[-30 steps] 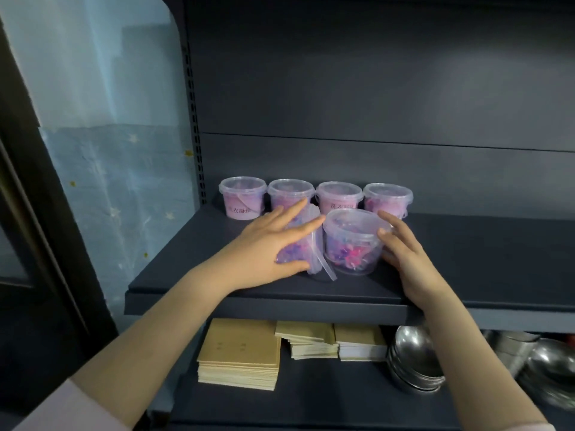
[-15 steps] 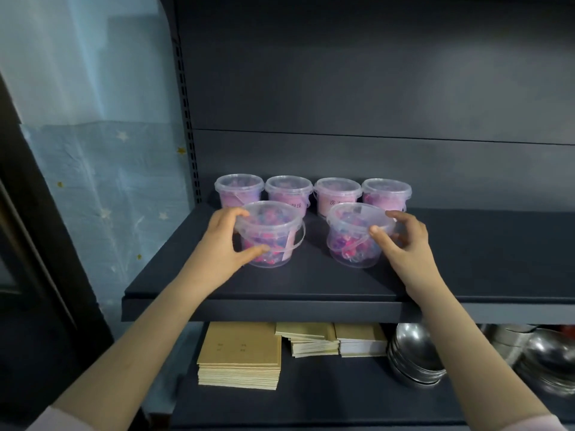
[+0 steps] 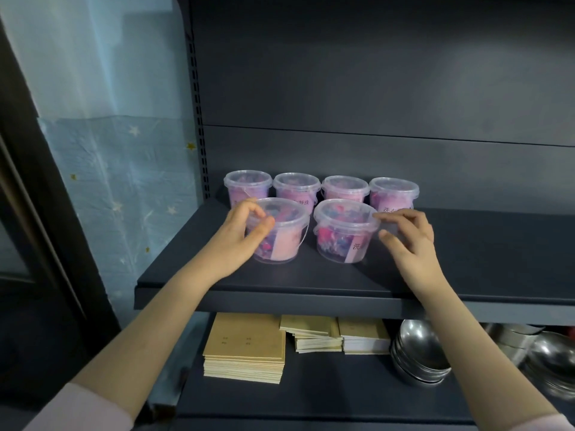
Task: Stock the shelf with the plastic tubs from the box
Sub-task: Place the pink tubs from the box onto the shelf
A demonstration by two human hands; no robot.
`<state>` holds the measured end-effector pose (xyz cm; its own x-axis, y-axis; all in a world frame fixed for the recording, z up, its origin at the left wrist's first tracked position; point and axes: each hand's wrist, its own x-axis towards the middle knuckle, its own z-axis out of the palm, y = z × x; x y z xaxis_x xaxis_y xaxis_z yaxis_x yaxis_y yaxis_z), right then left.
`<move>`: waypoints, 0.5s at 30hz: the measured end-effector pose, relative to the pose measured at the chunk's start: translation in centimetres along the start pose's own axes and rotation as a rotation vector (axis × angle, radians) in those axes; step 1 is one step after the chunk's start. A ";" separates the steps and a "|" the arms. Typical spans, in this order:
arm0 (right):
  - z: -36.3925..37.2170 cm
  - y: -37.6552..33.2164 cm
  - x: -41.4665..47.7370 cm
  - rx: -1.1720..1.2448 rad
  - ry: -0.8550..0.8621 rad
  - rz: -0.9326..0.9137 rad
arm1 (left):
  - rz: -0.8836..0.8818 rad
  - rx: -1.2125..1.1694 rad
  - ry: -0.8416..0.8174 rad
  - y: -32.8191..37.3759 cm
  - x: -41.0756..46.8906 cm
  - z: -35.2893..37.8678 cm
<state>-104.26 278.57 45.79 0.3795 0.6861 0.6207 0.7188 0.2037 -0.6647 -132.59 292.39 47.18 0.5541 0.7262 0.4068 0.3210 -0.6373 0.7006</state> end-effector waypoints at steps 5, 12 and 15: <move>0.7 -0.1 0.1 -0.158 -0.046 -0.121 | -0.056 -0.012 0.201 -1.0 1.5 0.4; 2.5 -1.0 2.3 -0.171 -0.045 -0.168 | 0.058 -0.085 0.392 -3.0 2.3 0.4; 3.5 -0.9 4.0 -0.198 -0.053 -0.150 | 0.190 0.207 0.341 -2.4 2.2 1.1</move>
<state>-105.37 283.58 47.44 0.2332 0.6952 0.6799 0.8665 0.1687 -0.4697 -131.31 295.19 45.75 0.3444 0.6122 0.7118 0.4041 -0.7810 0.4762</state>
